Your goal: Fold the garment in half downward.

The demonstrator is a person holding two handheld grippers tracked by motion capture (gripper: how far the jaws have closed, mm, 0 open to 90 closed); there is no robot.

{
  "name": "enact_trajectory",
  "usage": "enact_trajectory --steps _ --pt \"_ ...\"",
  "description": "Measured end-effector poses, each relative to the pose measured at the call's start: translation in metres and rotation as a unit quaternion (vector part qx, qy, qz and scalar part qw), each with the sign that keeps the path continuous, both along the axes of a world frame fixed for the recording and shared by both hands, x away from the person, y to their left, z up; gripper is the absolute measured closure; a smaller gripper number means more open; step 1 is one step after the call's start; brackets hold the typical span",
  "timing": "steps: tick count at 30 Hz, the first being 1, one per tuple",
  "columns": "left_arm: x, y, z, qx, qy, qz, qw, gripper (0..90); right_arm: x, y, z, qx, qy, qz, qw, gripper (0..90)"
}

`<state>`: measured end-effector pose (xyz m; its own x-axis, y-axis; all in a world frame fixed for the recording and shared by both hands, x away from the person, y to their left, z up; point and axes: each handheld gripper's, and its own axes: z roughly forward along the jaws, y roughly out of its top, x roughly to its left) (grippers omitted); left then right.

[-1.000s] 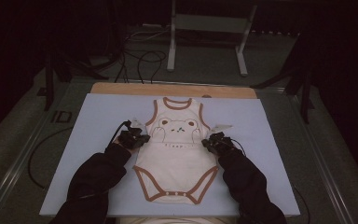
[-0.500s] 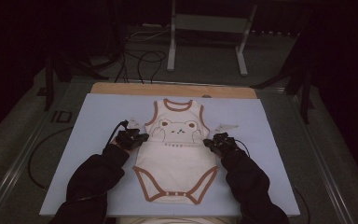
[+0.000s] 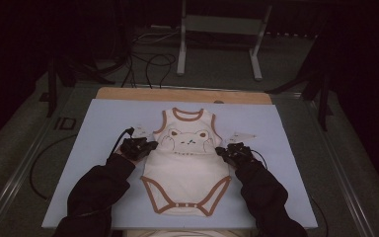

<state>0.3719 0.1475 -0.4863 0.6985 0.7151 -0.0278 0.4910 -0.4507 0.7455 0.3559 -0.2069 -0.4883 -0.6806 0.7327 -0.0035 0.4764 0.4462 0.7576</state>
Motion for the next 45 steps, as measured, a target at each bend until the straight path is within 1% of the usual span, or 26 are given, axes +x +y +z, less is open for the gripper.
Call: enact_trajectory --steps 2,7,12,15,17,18,19,21,26,31,36,39,40,42,43,45 --pt "-0.001 0.001 0.001 -0.001 0.002 -0.002 1.0 89.5 -0.003 0.0 0.002 0.0 0.002 0.006 1.0 88.9" --pt "-0.006 0.002 0.007 -0.003 -0.002 -0.003 1.0 89.5 -0.008 0.001 0.009 0.005 -0.008 0.008 0.9999 88.9" --pt "-0.015 0.001 0.011 -0.004 -0.008 -0.004 0.9999 89.5 -0.013 0.003 0.012 0.008 -0.01 0.01 0.9999 88.9" --pt "-0.02 0.002 0.011 -0.004 -0.005 -0.004 1.0 89.5 -0.016 0.003 0.014 0.011 -0.013 0.01 0.9998 88.9" --pt "-0.021 0.002 0.011 -0.002 -0.005 -0.004 1.0 89.5 -0.017 0.004 0.015 0.009 -0.013 0.01 0.9998 88.9" --pt "-0.025 0.002 0.013 -0.001 -0.008 -0.005 1.0 89.5 -0.018 0.004 0.016 0.009 -0.015 0.012 0.9998 88.9" --pt "-0.028 0.002 0.014 0.0 -0.01 -0.005 0.9999 89.5 -0.022 0.005 0.018 0.011 -0.017 0.014 0.9997 88.9" --pt "-0.031 0.003 0.017 -0.004 -0.009 -0.009 0.9999 89.5 -0.026 0.006 0.02 0.012 -0.021 0.017 0.9996 88.9" --pt "-0.04 0.002 0.02 0.002 -0.014 -0.016 0.9998 89.4 -0.035 0.008 0.026 0.011 -0.028 0.024 0.9992 88.9" --pt "-0.051 0.006 0.02 0.0 -0.011 -0.017 0.9998 89.4 -0.045 0.004 0.028 0.018 -0.026 0.021 0.9993 88.9" --pt "-0.064 0.008 0.024 -0.002 -0.014 -0.027 0.9995 89.3 -0.059 0.004 0.029 0.023 -0.025 0.03 0.999 88.9" --pt "-0.071 0.008 0.025 -0.003 -0.015 -0.031 0.9994 89.3 -0.067 0.004 0.031 0.023 -0.029 0.036 0.9986 88.9" --pt "-0.074 0.008 0.026 -0.002 -0.014 -0.032 0.9994 89.3 -0.07 0.003 0.032 0.024 -0.029 0.037 0.9986 88.9" --pt "-0.079 0.007 0.026 0.001 -0.017 -0.034 0.9993 89.3 -0.076 0.003 0.032 0.026 -0.028 0.039 0.9985 88.9" --pt "-0.081 0.006 0.026 0.006 -0.017 -0.037 0.9992 89.3 -0.079 0.002 0.032 0.028 -0.028 0.041 0.9984 88.9" --pt "-0.086 0.005 0.026 0.007 -0.019 -0.037 0.9991 89.3 -0.084 0.001 0.032 0.027 -0.027 0.044 0.9983 88.9"
